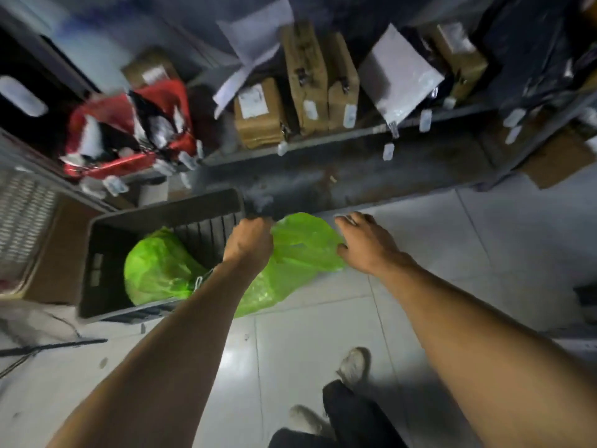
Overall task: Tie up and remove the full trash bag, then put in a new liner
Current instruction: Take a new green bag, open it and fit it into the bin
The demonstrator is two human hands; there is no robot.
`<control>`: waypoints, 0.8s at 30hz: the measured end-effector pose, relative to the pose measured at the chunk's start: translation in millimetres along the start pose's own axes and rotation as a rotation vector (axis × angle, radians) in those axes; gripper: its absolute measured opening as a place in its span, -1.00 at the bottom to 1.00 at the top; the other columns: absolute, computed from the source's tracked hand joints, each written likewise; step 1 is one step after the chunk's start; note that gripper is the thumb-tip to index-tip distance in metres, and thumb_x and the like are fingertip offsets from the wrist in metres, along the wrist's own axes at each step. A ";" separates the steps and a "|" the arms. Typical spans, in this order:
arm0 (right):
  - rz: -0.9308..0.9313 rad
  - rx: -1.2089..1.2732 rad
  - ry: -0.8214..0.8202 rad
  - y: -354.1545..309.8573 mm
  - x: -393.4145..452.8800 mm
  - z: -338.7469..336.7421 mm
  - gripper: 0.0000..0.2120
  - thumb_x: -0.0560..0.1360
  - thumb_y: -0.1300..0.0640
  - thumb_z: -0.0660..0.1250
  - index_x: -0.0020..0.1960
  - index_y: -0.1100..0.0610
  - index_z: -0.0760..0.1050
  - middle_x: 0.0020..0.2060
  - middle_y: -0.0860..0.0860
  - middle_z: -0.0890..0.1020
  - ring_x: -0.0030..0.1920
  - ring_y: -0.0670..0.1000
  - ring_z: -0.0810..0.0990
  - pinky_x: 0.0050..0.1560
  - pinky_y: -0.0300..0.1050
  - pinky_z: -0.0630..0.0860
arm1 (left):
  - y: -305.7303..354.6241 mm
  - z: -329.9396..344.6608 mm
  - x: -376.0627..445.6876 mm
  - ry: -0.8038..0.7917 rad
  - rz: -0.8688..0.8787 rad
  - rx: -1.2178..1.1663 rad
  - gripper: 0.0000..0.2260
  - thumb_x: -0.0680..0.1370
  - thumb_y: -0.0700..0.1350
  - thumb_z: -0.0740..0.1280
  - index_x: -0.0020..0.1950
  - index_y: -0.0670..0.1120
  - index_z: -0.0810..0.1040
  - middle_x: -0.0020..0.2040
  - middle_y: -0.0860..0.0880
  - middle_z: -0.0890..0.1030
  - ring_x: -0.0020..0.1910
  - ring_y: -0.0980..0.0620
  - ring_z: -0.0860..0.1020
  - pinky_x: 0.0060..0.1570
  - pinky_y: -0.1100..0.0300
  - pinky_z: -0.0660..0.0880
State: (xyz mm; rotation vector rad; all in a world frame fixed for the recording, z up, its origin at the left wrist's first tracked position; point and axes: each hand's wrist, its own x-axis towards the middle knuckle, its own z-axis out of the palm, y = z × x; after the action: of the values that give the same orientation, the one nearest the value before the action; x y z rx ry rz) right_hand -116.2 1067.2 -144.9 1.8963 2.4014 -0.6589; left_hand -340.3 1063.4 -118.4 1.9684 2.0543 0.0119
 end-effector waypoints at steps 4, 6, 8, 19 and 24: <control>-0.166 -0.058 0.044 -74.0 1.3 -37.8 -0.42 0.48 0.03 0.30 0.48 0.02 0.28 0.39 0.09 0.38 0.35 0.20 0.38 0.29 0.08 0.43 | -41.2 -61.9 -46.5 0.182 -0.108 -0.027 -0.78 0.51 -0.01 0.28 0.07 -0.01 0.63 -0.02 -0.25 0.66 -0.02 -0.33 0.61 -0.08 -0.04 0.53; -0.259 -0.080 0.051 -112.4 -8.4 -45.1 -0.41 0.49 0.02 0.30 0.49 0.01 0.25 0.42 0.08 0.34 0.39 0.18 0.34 0.33 0.07 0.37 | -68.7 -82.2 -78.5 0.243 -0.162 -0.028 -0.81 0.50 -0.03 0.27 0.03 -0.02 0.62 -0.04 -0.23 0.66 -0.06 -0.31 0.61 -0.13 -0.02 0.53; -0.350 -0.101 0.053 -146.2 -20.3 -51.8 -0.40 0.49 0.01 0.31 0.50 0.01 0.25 0.43 0.09 0.33 0.40 0.18 0.33 0.34 0.08 0.37 | -97.7 -99.2 -116.7 0.297 -0.229 -0.046 -0.81 0.49 -0.05 0.27 0.00 -0.02 0.63 -0.07 -0.22 0.66 -0.09 -0.30 0.61 -0.20 0.03 0.49; -0.829 -0.273 -0.043 -342.9 -73.2 -42.9 -0.41 0.52 -0.09 0.25 0.50 -0.01 0.21 0.43 0.05 0.32 0.41 0.13 0.29 0.31 0.14 0.41 | -214.8 -165.3 -337.3 0.575 -0.706 -0.097 -0.81 0.52 -0.07 0.21 -0.05 -0.09 0.60 -0.10 -0.21 0.65 -0.10 -0.29 0.60 -0.23 0.05 0.48; -1.132 -0.303 -0.143 -430.9 -110.8 -1.3 -0.56 0.53 -0.05 0.25 0.37 0.05 0.39 0.30 0.09 0.45 0.35 0.15 0.37 0.30 0.10 0.41 | -236.4 -155.7 -440.0 0.639 -0.990 -0.096 -0.82 0.52 -0.09 0.27 -0.06 -0.14 0.62 -0.14 -0.26 0.66 -0.11 -0.30 0.61 -0.18 -0.02 0.56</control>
State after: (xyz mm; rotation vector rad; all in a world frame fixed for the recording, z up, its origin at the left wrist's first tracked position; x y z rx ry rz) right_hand -488.1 888.5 21.7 0.2429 3.0519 -0.3372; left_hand -596.0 648.4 71.7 0.7414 3.1242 0.5650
